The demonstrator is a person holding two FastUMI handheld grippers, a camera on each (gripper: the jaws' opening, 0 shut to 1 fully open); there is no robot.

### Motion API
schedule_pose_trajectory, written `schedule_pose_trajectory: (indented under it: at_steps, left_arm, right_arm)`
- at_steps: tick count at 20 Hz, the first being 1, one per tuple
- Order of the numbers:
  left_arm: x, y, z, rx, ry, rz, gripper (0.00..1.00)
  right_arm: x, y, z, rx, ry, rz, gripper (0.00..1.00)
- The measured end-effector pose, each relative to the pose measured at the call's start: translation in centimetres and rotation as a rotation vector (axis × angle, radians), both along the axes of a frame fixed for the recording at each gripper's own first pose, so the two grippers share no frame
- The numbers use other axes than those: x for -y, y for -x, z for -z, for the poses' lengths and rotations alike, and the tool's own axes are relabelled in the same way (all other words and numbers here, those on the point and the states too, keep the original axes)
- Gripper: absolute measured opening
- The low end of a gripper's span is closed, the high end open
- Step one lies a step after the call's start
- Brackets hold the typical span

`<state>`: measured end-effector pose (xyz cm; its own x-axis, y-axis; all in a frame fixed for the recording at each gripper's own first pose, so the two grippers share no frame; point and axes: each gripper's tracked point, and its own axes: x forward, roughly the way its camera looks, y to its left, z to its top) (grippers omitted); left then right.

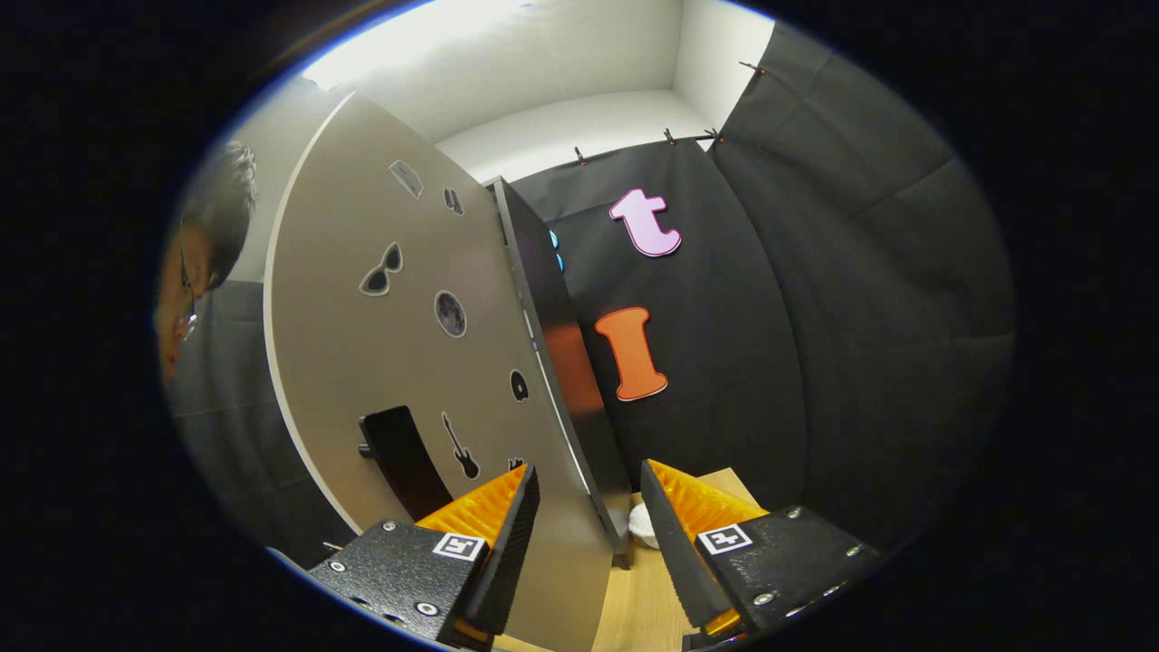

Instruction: Open the cabinet door with the right hand, grasp the bottle in the cabinet with the left hand and place it on the coaster, then close the cabinet door with the right hand.

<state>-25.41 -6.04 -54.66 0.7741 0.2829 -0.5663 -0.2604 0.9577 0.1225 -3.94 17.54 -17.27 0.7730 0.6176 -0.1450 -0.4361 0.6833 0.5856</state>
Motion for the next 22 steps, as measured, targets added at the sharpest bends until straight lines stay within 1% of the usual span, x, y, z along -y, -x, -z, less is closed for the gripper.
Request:
schedule_pose_trajectory:
  at_steps: [4,7,11,14,16,19,21,22]
  left_arm:
    - [0.2,0.7,-0.6,-0.030,-0.014,0.013,0.87]
    - [0.4,0.5,-1.6,-0.034,-0.035,0.035,0.96]
    - [1.0,0.9,-3.5,-0.045,-0.079,0.071,0.95]
    - [1.7,1.7,-6.3,-0.044,-0.102,0.097,0.97]
    - [1.3,1.4,-8.3,-0.029,-0.116,0.094,0.96]
    - [0.6,0.0,-12.1,0.023,-0.152,0.093,0.96]
    - [0.1,-1.0,-14.4,0.058,-0.157,0.083,0.96]
    - [-0.1,-1.7,-15.4,0.071,-0.144,0.073,0.96]
  right_arm:
    - [0.2,-0.3,0.0,0.026,0.003,0.009,0.71]
    - [0.6,-0.2,0.3,0.041,0.039,-0.002,0.71]
    - [1.0,0.0,0.5,0.082,0.075,-0.023,0.71]
    - [0.8,0.1,0.6,0.101,0.077,-0.042,0.71]
    - [0.7,0.5,0.3,0.108,0.063,-0.051,0.71]
    - [0.1,0.3,-0.5,0.141,0.028,-0.048,0.71]
    - [-0.3,0.3,-0.6,0.161,0.021,-0.074,0.71]
    - [-0.6,0.5,-0.5,0.162,0.016,-0.093,0.71]
